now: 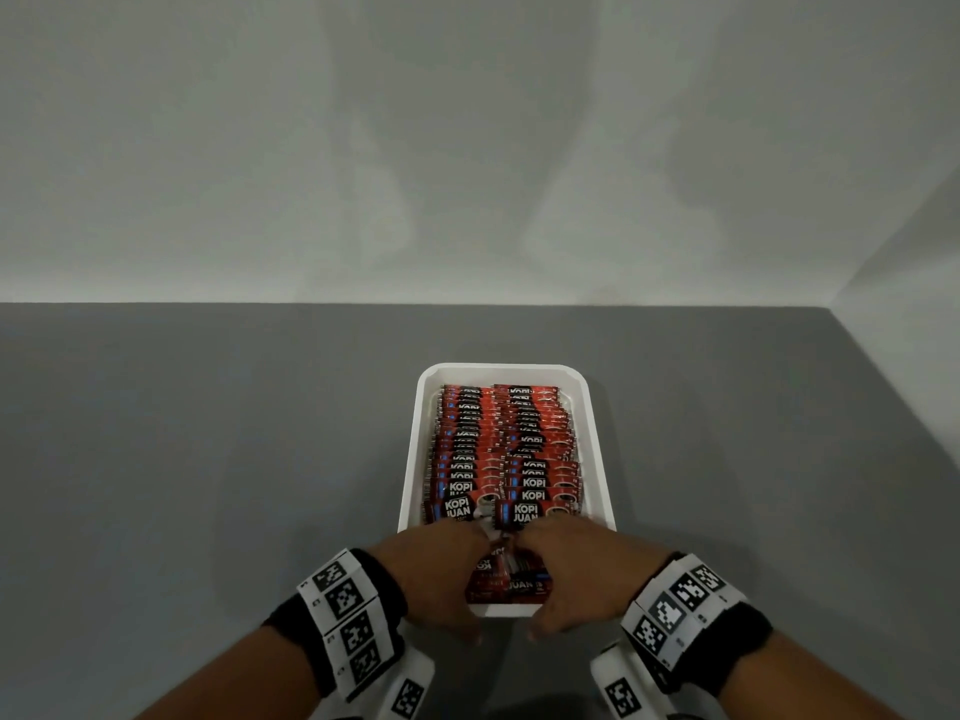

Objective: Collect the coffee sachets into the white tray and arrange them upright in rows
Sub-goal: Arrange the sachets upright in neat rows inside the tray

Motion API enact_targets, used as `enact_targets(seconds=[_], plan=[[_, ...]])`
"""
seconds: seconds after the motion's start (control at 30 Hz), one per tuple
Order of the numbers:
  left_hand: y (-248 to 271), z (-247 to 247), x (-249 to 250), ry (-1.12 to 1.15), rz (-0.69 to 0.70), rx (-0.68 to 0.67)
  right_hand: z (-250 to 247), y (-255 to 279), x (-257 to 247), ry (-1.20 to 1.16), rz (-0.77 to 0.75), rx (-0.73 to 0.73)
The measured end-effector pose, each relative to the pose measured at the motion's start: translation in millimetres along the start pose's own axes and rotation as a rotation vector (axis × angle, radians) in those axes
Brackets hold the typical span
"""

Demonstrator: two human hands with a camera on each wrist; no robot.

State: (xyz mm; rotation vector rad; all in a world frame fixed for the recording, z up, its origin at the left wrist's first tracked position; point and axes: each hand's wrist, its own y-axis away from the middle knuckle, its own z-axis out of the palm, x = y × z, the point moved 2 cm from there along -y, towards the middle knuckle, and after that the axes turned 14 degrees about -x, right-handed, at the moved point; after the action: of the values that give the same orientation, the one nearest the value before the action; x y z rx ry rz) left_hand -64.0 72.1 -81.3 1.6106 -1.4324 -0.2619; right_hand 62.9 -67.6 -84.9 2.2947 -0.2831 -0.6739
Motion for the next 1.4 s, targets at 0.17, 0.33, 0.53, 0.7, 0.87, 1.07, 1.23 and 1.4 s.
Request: enact_targets(seconds=[0.17,0.33,0.53,0.7,0.87,1.07,1.23,1.4], plan=[[0,2,1,0.032,0.048,0.024,4,-1,2,-0.086,-0.031,0.001],[0,1,2,0.017,0.070,0.042,4,-1,3,-0.126,-0.038,-0.002],[2,2,3,0.007,0.047,-0.001,7,-3,6,-0.132,-0.040,-0.019],[1,2,4,0.006,0.021,-0.008,8,-4,9,-0.156,-0.056,-0.016],[1,-2,1,0.077,0.049,0.027,9,-2,10,-0.181,-0.093,0.037],[4,-12,-3,0.186,0.151,0.177,7,2,8,-0.224,-0.114,0.073],[12,-21,-13,0.637,0.152,0.328,4,6,10,-0.306,-0.158,0.128],[16,-22,-6,1.205,0.229,0.436,-15,18,6,-0.508,-0.191,0.260]])
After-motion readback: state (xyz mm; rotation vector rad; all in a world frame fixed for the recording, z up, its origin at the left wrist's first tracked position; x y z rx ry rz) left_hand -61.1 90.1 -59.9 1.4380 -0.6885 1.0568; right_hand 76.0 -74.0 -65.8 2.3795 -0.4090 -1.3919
